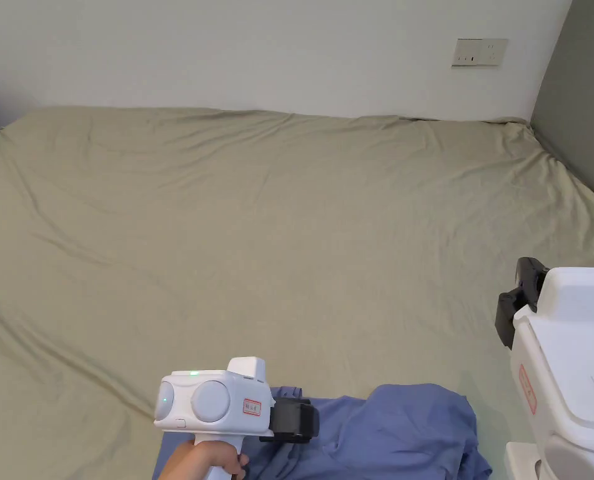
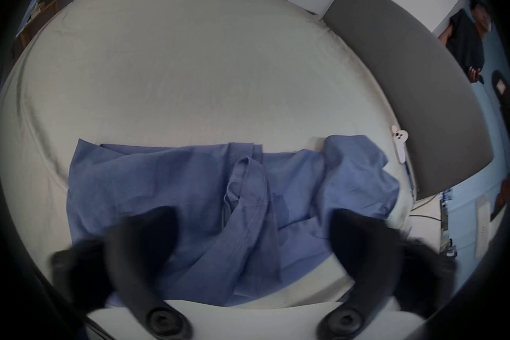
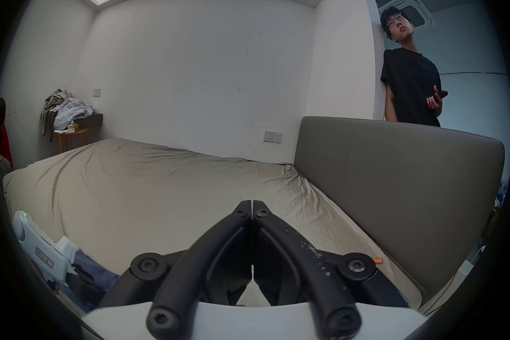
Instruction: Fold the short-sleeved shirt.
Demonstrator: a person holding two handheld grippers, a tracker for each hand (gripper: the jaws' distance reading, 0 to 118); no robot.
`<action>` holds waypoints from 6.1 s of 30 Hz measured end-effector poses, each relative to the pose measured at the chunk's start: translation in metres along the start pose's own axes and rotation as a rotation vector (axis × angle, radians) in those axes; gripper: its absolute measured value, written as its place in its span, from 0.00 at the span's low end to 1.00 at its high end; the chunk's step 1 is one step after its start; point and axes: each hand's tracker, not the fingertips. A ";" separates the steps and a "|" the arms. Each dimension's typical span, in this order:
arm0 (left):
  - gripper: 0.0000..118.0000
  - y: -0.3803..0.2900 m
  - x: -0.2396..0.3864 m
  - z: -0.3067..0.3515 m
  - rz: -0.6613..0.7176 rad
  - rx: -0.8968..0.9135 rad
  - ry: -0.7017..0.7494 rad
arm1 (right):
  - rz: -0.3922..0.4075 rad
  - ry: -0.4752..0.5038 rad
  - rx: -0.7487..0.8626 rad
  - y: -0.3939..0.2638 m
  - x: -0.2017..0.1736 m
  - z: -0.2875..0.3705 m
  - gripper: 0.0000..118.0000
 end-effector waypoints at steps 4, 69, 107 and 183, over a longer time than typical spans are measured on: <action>0.95 0.003 -0.005 0.040 0.021 0.162 -0.035 | -0.003 0.002 -0.002 0.000 -0.001 0.000 0.01; 0.70 -0.050 -0.178 0.045 0.369 0.135 -0.212 | 0.014 0.053 -0.053 -0.008 -0.017 -0.004 0.01; 0.10 0.006 -0.025 0.113 -0.143 0.171 0.111 | -0.017 0.080 -0.024 -0.002 -0.005 0.003 0.01; 0.00 -0.018 0.076 0.113 -0.355 0.748 0.130 | -0.046 0.036 0.003 0.006 0.008 0.026 0.01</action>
